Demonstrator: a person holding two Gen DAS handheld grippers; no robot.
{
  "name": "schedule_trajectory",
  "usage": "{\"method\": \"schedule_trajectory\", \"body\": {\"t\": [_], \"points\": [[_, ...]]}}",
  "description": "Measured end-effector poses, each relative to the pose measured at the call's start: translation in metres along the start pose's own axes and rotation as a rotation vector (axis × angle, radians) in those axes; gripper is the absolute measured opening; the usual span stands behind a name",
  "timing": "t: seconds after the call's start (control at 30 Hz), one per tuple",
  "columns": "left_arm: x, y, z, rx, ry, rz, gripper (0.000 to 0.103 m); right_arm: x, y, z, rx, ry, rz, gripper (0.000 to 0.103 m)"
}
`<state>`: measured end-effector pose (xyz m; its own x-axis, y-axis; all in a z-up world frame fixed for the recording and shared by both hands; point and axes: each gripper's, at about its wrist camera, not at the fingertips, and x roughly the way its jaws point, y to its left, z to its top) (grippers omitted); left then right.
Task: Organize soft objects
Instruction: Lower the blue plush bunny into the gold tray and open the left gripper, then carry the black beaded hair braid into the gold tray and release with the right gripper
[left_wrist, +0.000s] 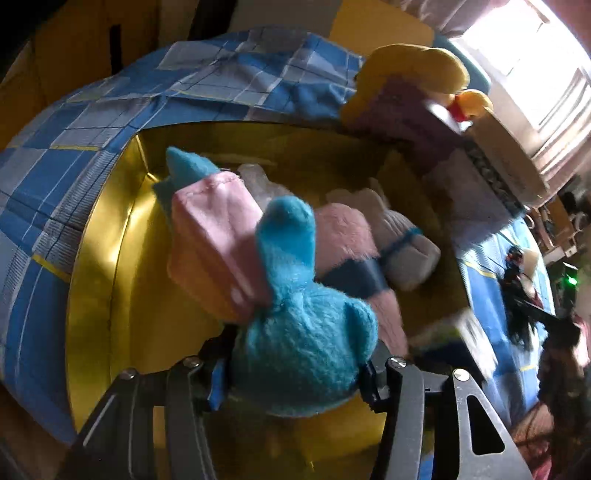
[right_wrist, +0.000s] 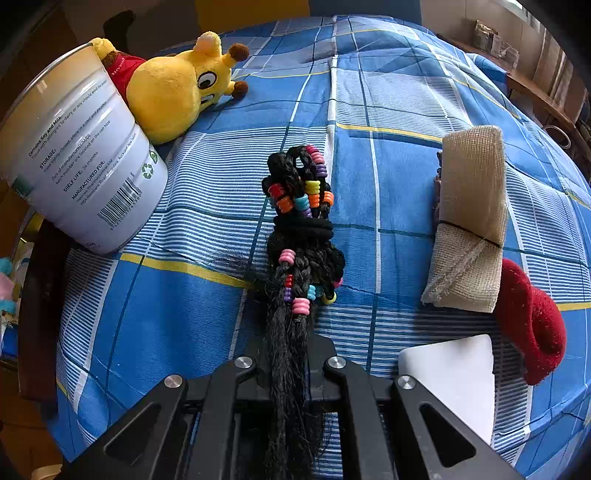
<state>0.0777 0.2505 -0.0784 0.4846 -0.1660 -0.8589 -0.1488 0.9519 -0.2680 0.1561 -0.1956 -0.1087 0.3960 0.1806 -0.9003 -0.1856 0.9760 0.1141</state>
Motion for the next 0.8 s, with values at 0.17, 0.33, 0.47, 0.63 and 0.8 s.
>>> {"method": "schedule_trajectory", "body": {"t": [0.17,0.33,0.47,0.63,0.8], "points": [[0.017,0.005,0.016,-0.034,0.021,0.058,0.063,0.000,-0.001,0.000,0.003,0.000,0.002,0.007],[0.015,0.006,0.013,-0.061,0.009,0.071,0.073,0.000,-0.001,0.000,0.010,-0.002,-0.001,0.007],[0.003,-0.001,0.002,-0.047,-0.029,0.092,0.084,0.001,-0.003,0.001,0.033,-0.005,0.003,0.006],[-0.017,0.000,-0.014,-0.048,-0.095,0.118,0.089,0.001,-0.004,0.002,0.055,-0.012,-0.007,0.006],[-0.040,-0.001,-0.033,-0.037,-0.160,0.111,0.089,0.000,-0.006,0.013,0.122,-0.010,-0.026,0.008]]}}
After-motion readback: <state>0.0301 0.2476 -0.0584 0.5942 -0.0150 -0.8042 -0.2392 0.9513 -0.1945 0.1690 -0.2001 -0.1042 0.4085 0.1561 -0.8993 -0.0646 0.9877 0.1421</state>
